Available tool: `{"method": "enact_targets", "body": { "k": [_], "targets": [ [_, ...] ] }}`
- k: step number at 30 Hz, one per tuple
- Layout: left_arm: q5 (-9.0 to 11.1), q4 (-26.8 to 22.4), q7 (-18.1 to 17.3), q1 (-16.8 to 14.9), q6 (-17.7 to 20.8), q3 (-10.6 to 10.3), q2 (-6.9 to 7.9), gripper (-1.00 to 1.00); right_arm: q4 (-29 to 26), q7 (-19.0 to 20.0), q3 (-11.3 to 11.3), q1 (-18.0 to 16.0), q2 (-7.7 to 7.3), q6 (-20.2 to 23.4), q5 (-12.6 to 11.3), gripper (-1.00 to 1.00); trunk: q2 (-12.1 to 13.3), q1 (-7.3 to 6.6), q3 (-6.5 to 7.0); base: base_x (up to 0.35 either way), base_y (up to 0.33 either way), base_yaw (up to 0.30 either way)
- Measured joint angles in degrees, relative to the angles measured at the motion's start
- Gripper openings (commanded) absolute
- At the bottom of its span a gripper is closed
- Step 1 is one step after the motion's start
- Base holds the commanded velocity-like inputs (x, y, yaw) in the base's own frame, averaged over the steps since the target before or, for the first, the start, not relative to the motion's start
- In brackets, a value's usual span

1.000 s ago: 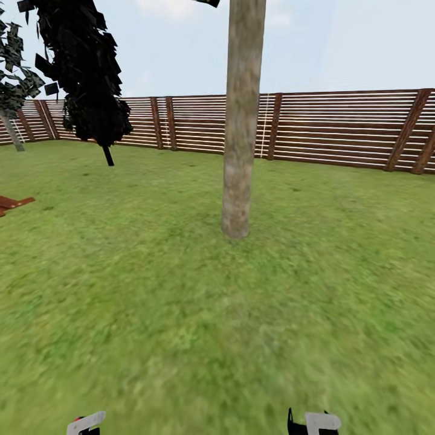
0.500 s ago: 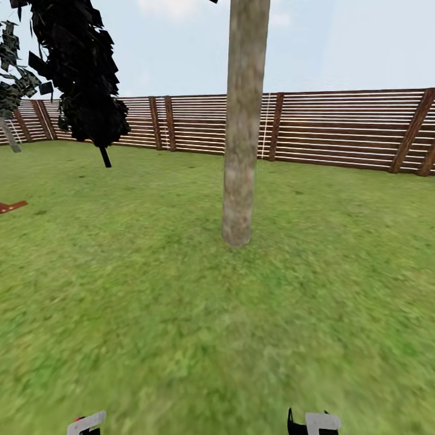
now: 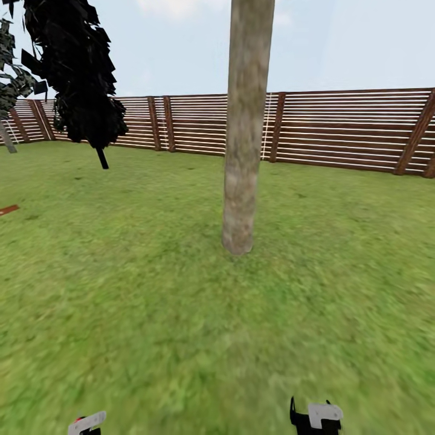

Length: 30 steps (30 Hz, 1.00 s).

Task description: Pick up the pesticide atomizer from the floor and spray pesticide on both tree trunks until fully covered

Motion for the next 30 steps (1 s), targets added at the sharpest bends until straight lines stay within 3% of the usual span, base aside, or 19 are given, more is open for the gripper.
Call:
{"method": "enact_targets", "body": {
  "k": [10, 30],
  "targets": [
    [0.00, 0.00, 0.00, 0.00, 0.06, -0.01, -0.38, -1.00, 1.50, -0.10, 0.01, 0.00, 0.08, -0.02, 0.96, 1.00, 0.00, 0.00, 0.00, 0.338, 0.000, 0.000],
    [0.00, 0.01, 0.00, -0.01, -0.02, 0.01, -0.38, -1.00, 1.56, -0.19, -0.07, 0.00, -0.08, -0.02, 0.78, 1.00, 0.00, 0.00, 0.34, 0.338, 0.000, -0.248]
  ]
}}
